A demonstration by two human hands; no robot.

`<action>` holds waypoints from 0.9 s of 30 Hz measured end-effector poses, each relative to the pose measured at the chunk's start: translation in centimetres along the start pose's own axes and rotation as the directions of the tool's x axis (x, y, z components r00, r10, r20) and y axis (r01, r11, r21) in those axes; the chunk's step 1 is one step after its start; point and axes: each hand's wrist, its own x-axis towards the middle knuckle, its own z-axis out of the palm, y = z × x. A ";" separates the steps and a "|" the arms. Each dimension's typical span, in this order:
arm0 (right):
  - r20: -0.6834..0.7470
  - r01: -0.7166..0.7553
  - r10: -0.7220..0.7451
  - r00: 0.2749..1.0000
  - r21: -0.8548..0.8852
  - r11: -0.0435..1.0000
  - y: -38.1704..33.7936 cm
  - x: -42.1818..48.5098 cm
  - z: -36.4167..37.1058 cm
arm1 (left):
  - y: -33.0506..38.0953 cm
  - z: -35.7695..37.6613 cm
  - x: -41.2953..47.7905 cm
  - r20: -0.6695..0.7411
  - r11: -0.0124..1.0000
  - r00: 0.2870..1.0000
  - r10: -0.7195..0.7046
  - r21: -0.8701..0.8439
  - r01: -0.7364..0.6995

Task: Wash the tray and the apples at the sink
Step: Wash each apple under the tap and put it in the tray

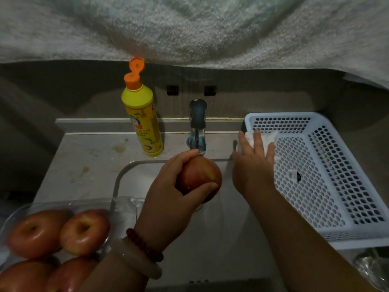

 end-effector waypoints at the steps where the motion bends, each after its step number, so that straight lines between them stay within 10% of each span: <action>1: 0.016 -0.013 0.013 1.000 -0.016 1.000 -0.1 0.0 -0.1 | 0.0 0.0 0.0 -0.002 1.000 1.000 -0.003 -0.001 0.003; 10: -0.008 -0.020 0.020 1.000 0.027 0.999 -1.1 -0.4 -1.1 | -0.3 -0.5 0.0 -0.019 1.000 1.000 -0.003 -0.006 0.003; 16: -0.390 0.102 0.016 0.921 0.278 0.955 -1.3 -1.4 -0.4 | -0.8 -0.9 -0.2 -0.023 1.000 0.999 -0.029 -0.003 0.029; 22: -0.488 0.350 0.102 0.867 0.741 0.574 -4.1 -5.9 -2.6 | -1.9 -2.1 -1.1 -0.073 0.996 0.994 -0.086 0.034 0.088; 27: -0.004 0.053 -0.241 0.970 0.979 0.196 -7.7 -8.9 -2.9 | -2.8 -3.6 -2.9 -0.032 0.992 0.991 -0.127 -0.019 0.127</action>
